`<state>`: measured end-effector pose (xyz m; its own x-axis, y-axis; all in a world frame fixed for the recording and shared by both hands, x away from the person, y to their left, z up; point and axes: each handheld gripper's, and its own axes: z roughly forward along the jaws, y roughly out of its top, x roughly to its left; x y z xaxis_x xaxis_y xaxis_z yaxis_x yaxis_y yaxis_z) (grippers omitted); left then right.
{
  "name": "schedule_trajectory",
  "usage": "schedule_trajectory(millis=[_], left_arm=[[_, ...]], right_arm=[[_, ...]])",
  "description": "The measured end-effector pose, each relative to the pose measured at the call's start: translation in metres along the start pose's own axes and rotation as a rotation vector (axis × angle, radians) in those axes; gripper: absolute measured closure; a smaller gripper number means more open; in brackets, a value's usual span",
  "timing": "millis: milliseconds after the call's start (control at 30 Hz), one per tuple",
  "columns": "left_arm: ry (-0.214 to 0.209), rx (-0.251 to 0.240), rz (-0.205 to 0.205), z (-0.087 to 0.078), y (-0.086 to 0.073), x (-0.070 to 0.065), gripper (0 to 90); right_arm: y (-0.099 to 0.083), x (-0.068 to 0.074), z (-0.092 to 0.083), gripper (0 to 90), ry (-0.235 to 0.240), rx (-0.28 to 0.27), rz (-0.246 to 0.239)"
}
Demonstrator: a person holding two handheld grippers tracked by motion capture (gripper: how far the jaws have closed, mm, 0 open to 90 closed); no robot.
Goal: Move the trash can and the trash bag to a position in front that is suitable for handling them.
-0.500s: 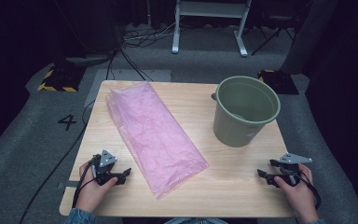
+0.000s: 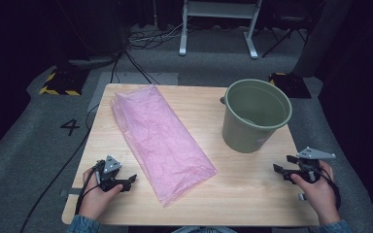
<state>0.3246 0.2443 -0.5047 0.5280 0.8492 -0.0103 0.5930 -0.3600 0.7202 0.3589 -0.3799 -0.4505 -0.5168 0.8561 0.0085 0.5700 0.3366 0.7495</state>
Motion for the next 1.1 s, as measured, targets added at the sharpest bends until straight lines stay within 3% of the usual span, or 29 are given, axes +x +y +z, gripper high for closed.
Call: schedule_trajectory(millis=[133, 367, 567, 933, 1100], left_arm=[[0.001, 0.0, 0.0, 0.0, 0.0, 0.0, 19.0], [0.002, 0.0, 0.0, 0.0, 0.0, 0.0, 19.0], [0.0, -0.001, 0.001, 0.0, 0.0, 0.0, 18.9], [-0.005, -0.003, -0.004, 0.0, 0.0, 0.0, 19.4], [-0.005, -0.003, -0.003, 0.0, 0.0, 0.0, 19.4]], right_arm=[[0.026, -0.013, -0.022, 30.8, 0.019, -0.056, -0.025], [0.051, -0.022, -0.037, 30.7, 0.032, -0.1, -0.038], [0.081, -0.028, -0.05, 31.9, 0.025, -0.135, -0.082], [0.125, -0.037, -0.053, 31.8, 0.007, -0.193, -0.103], [0.15, -0.042, -0.039, 30.0, 0.007, -0.196, -0.088]])
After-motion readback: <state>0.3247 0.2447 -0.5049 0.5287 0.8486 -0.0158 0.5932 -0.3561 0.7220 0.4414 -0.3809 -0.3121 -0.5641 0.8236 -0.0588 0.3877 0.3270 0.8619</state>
